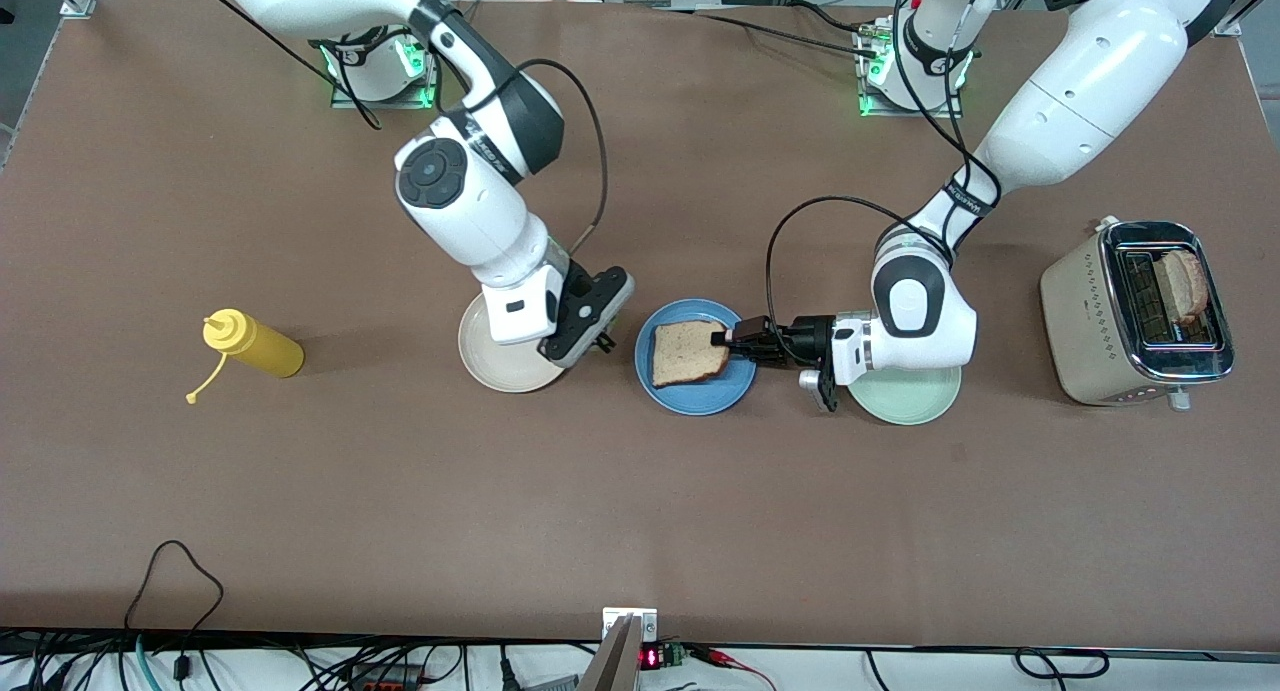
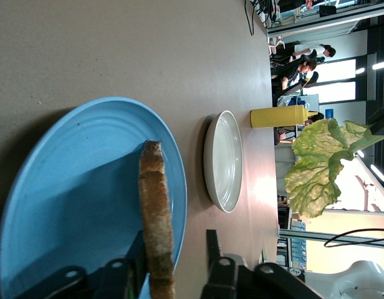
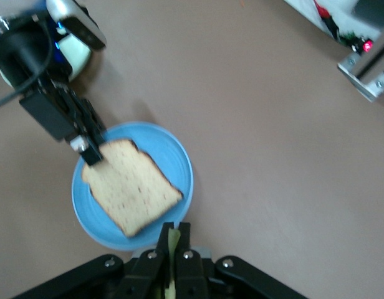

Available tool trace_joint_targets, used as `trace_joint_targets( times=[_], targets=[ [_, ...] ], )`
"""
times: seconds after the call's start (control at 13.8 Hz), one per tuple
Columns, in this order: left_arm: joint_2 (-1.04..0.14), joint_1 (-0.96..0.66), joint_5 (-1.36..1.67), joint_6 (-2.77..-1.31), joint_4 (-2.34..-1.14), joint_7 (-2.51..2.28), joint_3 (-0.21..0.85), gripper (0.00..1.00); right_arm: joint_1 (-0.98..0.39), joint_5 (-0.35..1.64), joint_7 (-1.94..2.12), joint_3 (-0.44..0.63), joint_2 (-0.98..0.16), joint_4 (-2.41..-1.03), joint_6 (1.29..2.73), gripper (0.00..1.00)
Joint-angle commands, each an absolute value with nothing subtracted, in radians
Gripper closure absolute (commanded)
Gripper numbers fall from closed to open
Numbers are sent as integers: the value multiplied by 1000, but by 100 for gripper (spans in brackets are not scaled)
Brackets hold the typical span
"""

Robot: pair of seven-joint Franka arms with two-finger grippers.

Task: Make sandwich in blue plate with both arms
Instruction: 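Place the lettuce on the toast with the right gripper while the left withdraws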

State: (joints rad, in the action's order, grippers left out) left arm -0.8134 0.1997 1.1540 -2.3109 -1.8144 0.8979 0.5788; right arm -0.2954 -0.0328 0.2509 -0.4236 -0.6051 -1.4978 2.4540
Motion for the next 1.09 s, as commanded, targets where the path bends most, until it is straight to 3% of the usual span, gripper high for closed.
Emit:
trace_joint_targets(
  times=[0.0, 0.22, 0.44, 0.65, 1.02],
  targets=[
    [-695, 210, 1119, -2318, -1891, 922, 566, 0, -356, -20, 233, -425, -704, -1370, 2479, 100],
    [-566, 213, 1005, -2303, -1949, 908, 528, 0, -403, -20, 232, -425, -776, -1293, 2520, 100],
    [-468, 218, 817, -2183, -1964, 907, 462, 0, -439, -20, 229, -425, -828, -1290, 2643, 100],
    [-381, 221, 524, -2035, -1930, 839, 397, 0, -465, -21, 230, -423, -880, -1290, 2747, 100],
    [-328, 253, 146, -1821, -1820, 582, 390, 0, -497, -37, 236, -382, -919, -1292, 2763, 100]
  ],
)
